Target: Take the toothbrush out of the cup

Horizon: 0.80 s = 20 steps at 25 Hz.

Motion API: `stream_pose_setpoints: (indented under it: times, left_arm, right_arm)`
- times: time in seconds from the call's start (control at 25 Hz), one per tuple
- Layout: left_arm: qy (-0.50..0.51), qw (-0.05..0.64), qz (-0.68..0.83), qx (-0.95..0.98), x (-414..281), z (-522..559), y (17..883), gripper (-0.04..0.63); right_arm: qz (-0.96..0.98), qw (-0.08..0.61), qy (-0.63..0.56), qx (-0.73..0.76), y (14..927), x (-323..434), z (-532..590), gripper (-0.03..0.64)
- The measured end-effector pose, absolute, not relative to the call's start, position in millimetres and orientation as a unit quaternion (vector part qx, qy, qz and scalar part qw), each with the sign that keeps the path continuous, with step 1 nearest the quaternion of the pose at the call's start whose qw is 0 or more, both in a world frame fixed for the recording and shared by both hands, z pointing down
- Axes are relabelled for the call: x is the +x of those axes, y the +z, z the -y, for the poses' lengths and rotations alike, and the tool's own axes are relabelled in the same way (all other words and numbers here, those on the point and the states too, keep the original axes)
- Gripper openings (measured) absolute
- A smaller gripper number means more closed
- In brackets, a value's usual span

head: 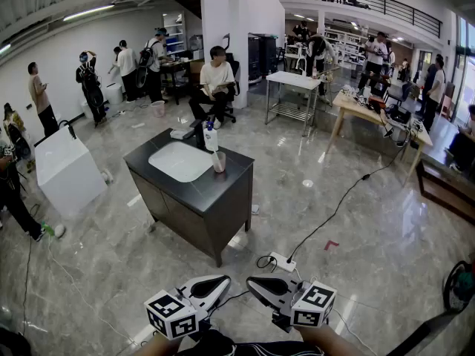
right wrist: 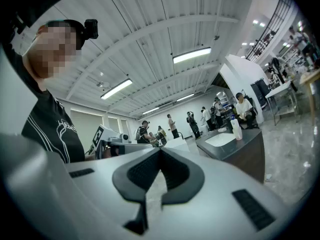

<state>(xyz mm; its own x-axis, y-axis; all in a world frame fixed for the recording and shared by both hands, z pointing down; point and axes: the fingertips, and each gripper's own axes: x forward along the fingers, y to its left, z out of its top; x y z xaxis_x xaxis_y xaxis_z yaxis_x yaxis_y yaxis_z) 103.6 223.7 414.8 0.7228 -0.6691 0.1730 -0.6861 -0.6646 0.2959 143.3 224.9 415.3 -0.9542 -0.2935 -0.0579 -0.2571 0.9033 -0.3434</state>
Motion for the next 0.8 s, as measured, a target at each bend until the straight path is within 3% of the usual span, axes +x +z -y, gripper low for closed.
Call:
stream_pose_setpoints:
  times: [0.4,0.8]
  left_arm:
    - [0.004,0.193,0.368,0.909,101.9,-223.4,413.8,0.005]
    - [-0.008,0.168,0.37,0.914,96.6,-208.3,406.8,0.005]
  right_arm:
    - [-0.971,0.072,-0.188,-0.132,417.3,144.0,-220.9,0.006]
    - [-0.975,0.074,-0.159,-0.139,412.8,136.7,-199.2,0.008]
